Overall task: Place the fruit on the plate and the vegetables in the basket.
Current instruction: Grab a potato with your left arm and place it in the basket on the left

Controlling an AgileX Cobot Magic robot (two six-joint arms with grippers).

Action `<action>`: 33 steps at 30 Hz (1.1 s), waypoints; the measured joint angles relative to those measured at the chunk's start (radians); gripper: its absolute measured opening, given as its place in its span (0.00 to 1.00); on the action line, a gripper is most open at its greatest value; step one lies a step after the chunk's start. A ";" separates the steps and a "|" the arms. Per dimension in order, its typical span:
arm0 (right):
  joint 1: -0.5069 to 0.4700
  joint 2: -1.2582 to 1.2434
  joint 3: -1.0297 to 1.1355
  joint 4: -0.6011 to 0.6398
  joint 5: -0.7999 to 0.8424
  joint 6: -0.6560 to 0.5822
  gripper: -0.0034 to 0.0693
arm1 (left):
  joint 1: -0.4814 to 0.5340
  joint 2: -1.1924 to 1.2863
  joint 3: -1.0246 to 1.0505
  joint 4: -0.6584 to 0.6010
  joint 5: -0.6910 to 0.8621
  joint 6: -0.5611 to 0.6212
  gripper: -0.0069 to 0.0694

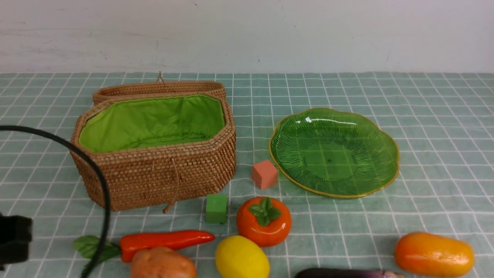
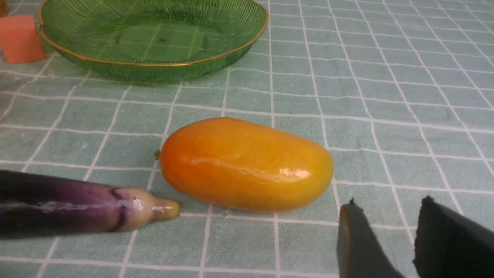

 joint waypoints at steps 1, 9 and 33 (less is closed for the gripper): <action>0.000 0.000 0.000 0.000 0.000 0.000 0.38 | 0.000 0.024 0.000 -0.073 0.016 0.075 0.40; 0.000 0.000 0.000 0.000 0.000 0.000 0.38 | -0.174 0.192 -0.012 -0.276 0.065 0.350 0.43; 0.000 0.000 0.000 0.000 0.000 0.000 0.38 | -0.524 0.521 -0.202 0.182 -0.025 -0.789 0.84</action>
